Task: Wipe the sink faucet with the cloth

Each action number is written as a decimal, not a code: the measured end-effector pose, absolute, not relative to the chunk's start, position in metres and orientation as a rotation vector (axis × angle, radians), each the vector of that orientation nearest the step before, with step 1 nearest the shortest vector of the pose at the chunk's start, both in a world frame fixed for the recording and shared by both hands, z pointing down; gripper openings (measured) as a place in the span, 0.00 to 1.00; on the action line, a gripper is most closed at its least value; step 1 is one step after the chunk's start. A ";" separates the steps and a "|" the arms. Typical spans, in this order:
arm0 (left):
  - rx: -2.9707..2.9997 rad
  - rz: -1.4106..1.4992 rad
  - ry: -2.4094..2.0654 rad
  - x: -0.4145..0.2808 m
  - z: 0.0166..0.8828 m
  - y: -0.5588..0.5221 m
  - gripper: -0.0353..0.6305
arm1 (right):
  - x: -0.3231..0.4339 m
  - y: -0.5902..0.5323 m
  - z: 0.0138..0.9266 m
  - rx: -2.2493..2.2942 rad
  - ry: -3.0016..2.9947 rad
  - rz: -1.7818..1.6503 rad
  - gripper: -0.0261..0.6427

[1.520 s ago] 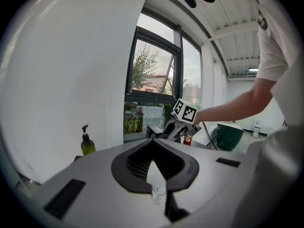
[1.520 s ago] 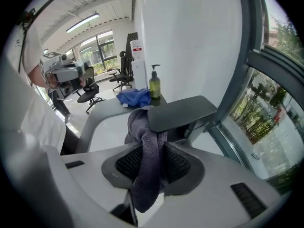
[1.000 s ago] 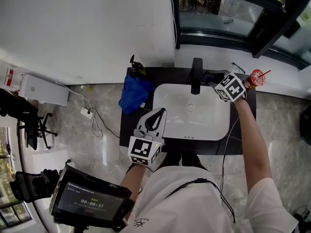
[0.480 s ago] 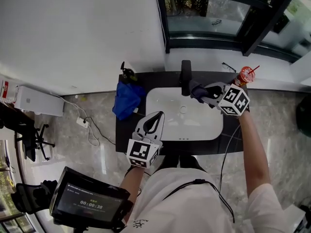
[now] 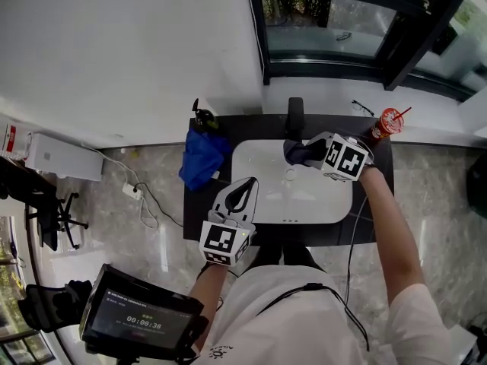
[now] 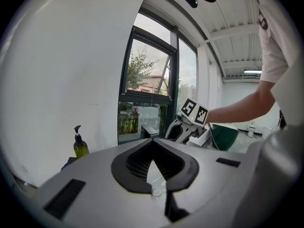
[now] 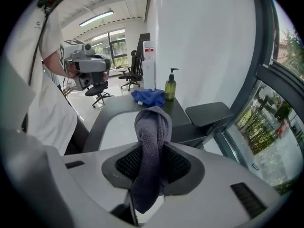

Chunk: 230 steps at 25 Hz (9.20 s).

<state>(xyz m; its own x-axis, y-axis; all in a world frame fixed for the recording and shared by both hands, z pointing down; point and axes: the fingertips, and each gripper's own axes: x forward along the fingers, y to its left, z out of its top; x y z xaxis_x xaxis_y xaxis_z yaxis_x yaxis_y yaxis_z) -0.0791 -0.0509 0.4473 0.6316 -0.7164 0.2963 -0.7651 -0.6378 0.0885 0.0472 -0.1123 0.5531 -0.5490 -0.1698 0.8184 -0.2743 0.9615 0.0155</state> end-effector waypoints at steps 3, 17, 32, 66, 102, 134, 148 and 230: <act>2.636 0.351 -1.233 -0.083 0.449 -0.052 0.04 | 0.048 -0.121 0.562 0.282 -2.124 0.144 0.22; 2.642 0.376 -1.273 -0.083 0.443 -0.057 0.04 | 0.081 -0.207 0.560 0.619 -2.128 0.209 0.22; 2.681 0.350 -1.218 -0.075 0.437 -0.051 0.04 | 0.169 -0.204 0.516 1.079 -2.150 0.245 0.22; 2.557 0.433 -1.372 -0.115 0.449 -0.043 0.04 | 0.057 -0.179 0.618 0.613 -2.265 0.417 0.22; 2.563 0.429 -1.360 -0.097 0.447 -0.038 0.04 | 0.080 -0.145 0.630 0.423 -2.225 0.327 0.22; 2.586 0.416 -1.330 -0.101 0.446 -0.042 0.04 | 0.038 -0.078 0.633 0.146 -2.282 0.368 0.22; 2.615 0.420 -1.283 -0.091 0.446 -0.047 0.04 | 0.076 -0.123 0.634 0.382 -2.253 0.364 0.22; 2.565 0.416 -1.383 -0.109 0.440 -0.032 0.04 | 0.046 -0.119 0.623 0.293 -2.320 0.311 0.22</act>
